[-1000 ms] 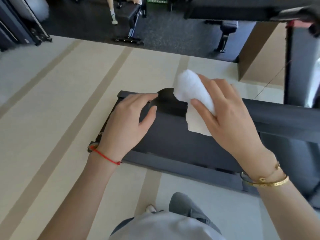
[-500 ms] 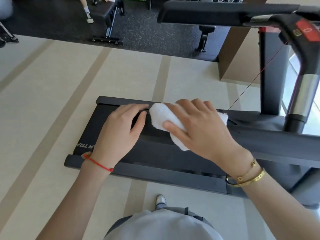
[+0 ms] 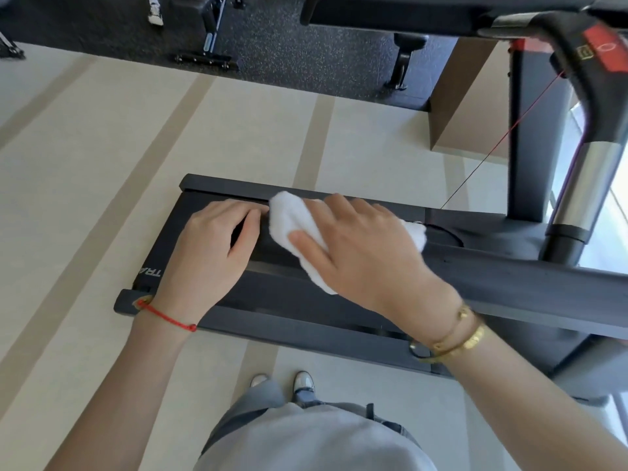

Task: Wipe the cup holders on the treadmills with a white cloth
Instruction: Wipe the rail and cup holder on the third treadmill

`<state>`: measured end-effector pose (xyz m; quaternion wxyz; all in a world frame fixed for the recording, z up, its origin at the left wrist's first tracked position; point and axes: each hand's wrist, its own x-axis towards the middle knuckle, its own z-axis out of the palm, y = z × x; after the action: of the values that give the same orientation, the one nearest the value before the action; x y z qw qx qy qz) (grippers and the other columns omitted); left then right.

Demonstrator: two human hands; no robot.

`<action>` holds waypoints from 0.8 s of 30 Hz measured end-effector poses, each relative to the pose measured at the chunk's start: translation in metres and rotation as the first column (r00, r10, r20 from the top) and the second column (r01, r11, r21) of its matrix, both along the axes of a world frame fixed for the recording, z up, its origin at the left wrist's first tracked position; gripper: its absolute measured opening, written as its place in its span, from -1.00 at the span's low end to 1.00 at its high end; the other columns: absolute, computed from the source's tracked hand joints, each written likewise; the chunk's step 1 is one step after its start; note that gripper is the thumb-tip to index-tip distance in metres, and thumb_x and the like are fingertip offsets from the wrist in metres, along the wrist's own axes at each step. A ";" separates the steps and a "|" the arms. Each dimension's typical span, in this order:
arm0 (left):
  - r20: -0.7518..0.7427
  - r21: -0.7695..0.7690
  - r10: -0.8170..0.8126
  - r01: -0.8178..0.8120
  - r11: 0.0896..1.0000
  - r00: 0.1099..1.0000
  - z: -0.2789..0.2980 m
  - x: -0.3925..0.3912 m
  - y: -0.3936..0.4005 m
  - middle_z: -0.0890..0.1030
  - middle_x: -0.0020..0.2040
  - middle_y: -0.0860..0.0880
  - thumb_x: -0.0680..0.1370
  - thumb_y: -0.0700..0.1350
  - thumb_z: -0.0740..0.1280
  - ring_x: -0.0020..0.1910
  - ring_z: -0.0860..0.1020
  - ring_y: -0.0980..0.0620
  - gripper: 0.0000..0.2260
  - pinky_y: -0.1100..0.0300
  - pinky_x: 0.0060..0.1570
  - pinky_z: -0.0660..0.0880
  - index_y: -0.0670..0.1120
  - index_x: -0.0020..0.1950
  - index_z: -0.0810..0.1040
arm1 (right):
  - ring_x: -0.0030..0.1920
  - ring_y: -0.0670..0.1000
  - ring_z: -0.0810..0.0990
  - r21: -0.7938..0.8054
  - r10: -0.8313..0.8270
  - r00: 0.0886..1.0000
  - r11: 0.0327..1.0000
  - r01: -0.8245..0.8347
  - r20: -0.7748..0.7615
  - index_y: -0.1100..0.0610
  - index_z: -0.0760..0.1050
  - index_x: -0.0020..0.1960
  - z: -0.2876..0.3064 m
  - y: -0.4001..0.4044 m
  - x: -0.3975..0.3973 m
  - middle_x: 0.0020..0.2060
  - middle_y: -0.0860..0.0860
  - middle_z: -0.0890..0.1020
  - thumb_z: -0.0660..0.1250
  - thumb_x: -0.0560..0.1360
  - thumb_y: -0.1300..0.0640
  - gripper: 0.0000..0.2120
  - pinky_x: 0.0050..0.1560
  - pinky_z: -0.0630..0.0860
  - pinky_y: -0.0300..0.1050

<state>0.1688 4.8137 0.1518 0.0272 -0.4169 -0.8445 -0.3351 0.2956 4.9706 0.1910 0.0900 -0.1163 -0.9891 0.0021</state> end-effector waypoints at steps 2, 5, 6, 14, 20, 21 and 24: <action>0.000 -0.006 0.007 -0.007 1.000 1.000 -0.001 -0.001 0.000 0.67 0.02 0.01 0.66 -0.17 0.19 0.02 0.58 0.03 -0.78 0.28 0.03 0.39 -0.14 0.09 0.63 | -0.35 0.11 0.44 0.002 0.007 0.999 1.000 -0.007 -0.040 0.13 0.50 0.06 -0.002 -0.005 -0.006 -0.28 0.05 0.50 -0.02 0.61 -0.20 -0.52 -0.33 0.38 -0.03; 0.021 0.035 -0.012 0.012 0.999 1.000 0.001 -0.003 -0.003 0.67 0.09 0.03 0.67 -0.15 0.20 0.11 0.59 0.07 -0.77 0.24 0.15 0.46 -0.14 0.13 0.65 | -0.31 0.07 0.47 -0.001 -0.038 0.999 0.999 0.038 0.037 0.05 0.51 0.11 0.005 0.005 0.012 -0.24 0.00 0.52 -0.14 0.60 -0.25 -0.45 -0.30 0.39 -0.05; 0.035 0.048 -0.014 0.013 0.999 0.999 0.002 -0.003 -0.004 0.67 0.11 0.04 0.67 -0.13 0.20 0.14 0.59 0.09 -0.76 0.24 0.19 0.46 -0.13 0.15 0.65 | -0.29 0.06 0.49 0.019 -0.077 0.995 0.997 0.076 0.062 0.02 0.50 0.08 0.008 0.012 0.020 -0.24 -0.02 0.52 -0.18 0.59 -0.26 -0.43 -0.31 0.37 -0.07; 0.092 0.060 -0.019 0.013 0.998 0.996 0.001 -0.013 -0.019 0.64 0.18 0.05 0.66 -0.04 0.17 0.19 0.57 0.09 -0.71 0.19 0.23 0.48 -0.10 0.25 0.61 | -0.22 0.09 0.53 -0.121 -0.068 0.983 0.989 0.089 0.172 0.04 0.43 -0.08 0.016 0.003 -0.024 -0.29 -0.02 0.50 -0.09 0.62 -0.22 -0.55 -0.22 0.42 -0.06; 0.105 0.053 -0.050 0.045 0.998 0.993 -0.002 -0.019 -0.028 0.62 0.16 0.07 0.66 -0.01 0.17 -0.06 0.54 0.29 -0.70 0.47 0.06 0.37 -0.08 0.27 0.58 | -0.24 0.01 0.51 -0.178 0.003 0.986 0.984 0.027 0.166 -0.03 0.39 -0.08 0.016 0.001 -0.026 -0.27 -0.08 0.50 -0.15 0.56 -0.30 -0.53 -0.22 0.37 -0.07; 0.108 0.053 -0.058 0.052 0.997 0.992 -0.002 -0.020 -0.028 0.62 0.16 0.07 0.66 0.00 0.17 -0.12 0.50 0.35 -0.69 0.50 0.03 0.35 -0.08 0.28 0.58 | -0.22 0.01 0.51 -0.181 -0.011 0.981 0.982 0.047 0.191 -0.06 0.37 -0.09 0.019 0.006 -0.018 -0.25 -0.08 0.50 -0.16 0.53 -0.32 -0.54 -0.20 0.37 -0.07; 0.113 0.055 -0.093 0.087 0.995 0.989 -0.001 -0.022 -0.030 0.63 0.17 0.05 0.65 0.03 0.15 -0.19 0.45 0.46 -0.65 0.57 -0.03 0.32 -0.09 0.30 0.58 | -0.21 0.01 0.52 -0.200 -0.050 0.957 0.974 0.111 0.285 -0.07 0.37 -0.13 0.027 0.018 -0.007 -0.25 -0.09 0.53 -0.16 0.52 -0.34 -0.53 -0.22 0.33 -0.06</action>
<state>0.1471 4.7835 0.1511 -0.0264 -0.4338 -0.8164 -0.3803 0.2885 4.9887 0.2183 -0.0631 -0.1647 -0.9804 0.0882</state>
